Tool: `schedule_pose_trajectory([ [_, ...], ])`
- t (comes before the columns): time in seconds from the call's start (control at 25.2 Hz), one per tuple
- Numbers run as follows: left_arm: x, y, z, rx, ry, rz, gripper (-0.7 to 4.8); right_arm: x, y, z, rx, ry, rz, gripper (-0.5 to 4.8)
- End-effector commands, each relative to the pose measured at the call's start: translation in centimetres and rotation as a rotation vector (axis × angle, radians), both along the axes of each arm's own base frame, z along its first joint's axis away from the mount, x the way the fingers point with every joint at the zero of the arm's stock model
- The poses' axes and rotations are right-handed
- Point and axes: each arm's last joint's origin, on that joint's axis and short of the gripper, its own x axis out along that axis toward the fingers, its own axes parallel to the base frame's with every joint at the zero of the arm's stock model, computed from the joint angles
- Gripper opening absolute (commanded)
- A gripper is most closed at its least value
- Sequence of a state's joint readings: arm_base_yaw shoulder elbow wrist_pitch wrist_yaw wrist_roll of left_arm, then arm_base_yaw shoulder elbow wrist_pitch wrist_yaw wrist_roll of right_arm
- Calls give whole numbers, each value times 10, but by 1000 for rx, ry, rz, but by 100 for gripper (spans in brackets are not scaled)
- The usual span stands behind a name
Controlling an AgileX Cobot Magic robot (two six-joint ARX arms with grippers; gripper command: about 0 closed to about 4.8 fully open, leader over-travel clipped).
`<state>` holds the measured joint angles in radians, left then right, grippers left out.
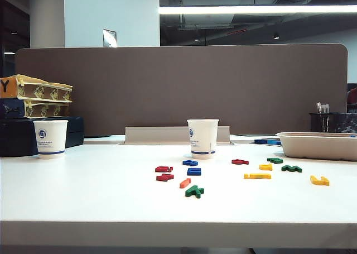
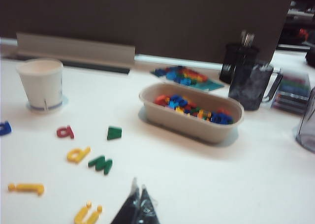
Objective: Pick up the letter "c" and put it in the paper cup.
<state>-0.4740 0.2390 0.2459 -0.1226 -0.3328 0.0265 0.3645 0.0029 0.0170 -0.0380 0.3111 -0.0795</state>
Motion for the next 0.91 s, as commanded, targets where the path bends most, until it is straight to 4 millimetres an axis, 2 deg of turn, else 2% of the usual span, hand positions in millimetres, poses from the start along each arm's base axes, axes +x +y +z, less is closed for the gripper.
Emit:
schedule_pose_trajectory([
  [0.04, 0, 0, 0, -1, -8, -1, -6, 1, 0, -3, -2, -4, -1, -1],
  [0.4, 0, 0, -1, 0, -7, -1, -6, 1, 0, -4, -66, -1, -5, -1],
  [0.52, 0, 0, 0, 0, -7, -1, -6, 1, -3, -4, -114, -2, -87, -1],
  [0.71, 0, 0, 0, 0, -8, 0, -6, 2, -7, -3, -110, -8, -154, -1],
  [0.91, 2, -1, -1, 22, -56, 0, -6, 1, -10, 6, -62, -85, -205, -1],
])
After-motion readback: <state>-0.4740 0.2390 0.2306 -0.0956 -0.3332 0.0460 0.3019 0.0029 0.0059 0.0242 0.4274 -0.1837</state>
